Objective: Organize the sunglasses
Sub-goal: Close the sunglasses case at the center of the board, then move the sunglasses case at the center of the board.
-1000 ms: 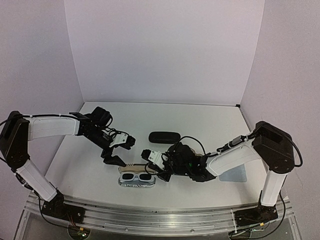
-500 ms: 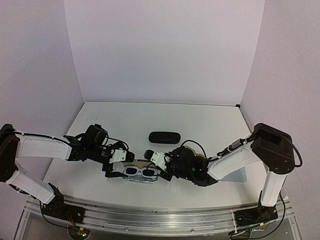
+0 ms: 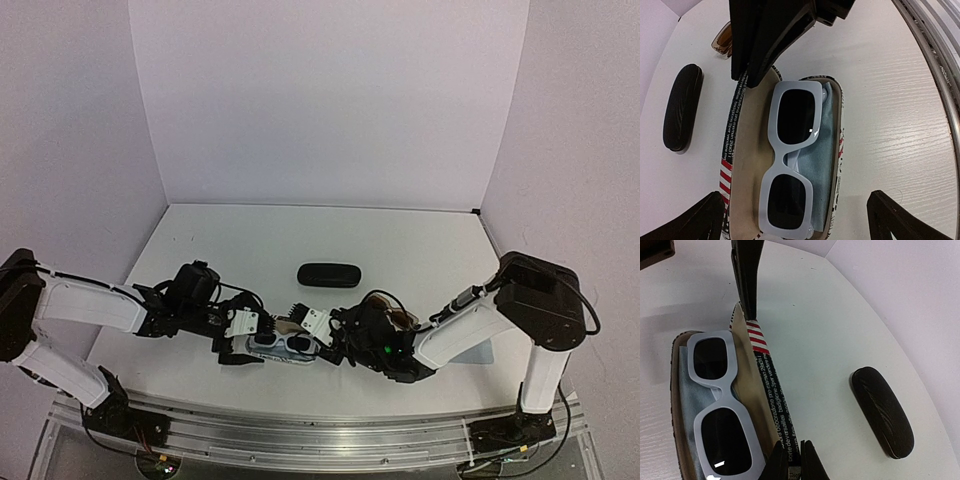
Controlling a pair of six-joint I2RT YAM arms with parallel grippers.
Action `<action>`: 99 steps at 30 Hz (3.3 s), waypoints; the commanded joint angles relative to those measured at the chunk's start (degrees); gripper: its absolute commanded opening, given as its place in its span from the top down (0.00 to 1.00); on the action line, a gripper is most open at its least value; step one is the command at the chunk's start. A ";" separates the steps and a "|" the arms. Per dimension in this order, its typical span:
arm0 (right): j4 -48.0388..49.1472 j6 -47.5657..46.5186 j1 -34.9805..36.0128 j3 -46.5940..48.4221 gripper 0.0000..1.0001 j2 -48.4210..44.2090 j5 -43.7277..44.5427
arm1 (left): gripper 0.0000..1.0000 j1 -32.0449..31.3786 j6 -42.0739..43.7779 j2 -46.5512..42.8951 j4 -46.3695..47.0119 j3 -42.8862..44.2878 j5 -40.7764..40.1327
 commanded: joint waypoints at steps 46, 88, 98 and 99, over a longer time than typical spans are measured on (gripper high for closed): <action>1.20 1.75 4.25 -0.72 0.72 -3.02 -2.22 | 0.16 -6.42 9.87 4.11 19.06 -11.95 -9.58; -24.74 28.55 -3.97 -0.50 0.09 -17.16 -24.68 | 0.00 -6.27 -4.29 4.16 -8.17 6.01 5.90; -24.60 30.52 -4.08 -5.93 0.08 -24.93 -18.78 | 0.00 -5.84 5.42 15.82 -27.27 19.09 9.10; -24.58 30.34 -4.07 -6.43 0.08 -25.73 -18.14 | 0.00 -5.82 5.85 16.40 -27.15 19.21 8.44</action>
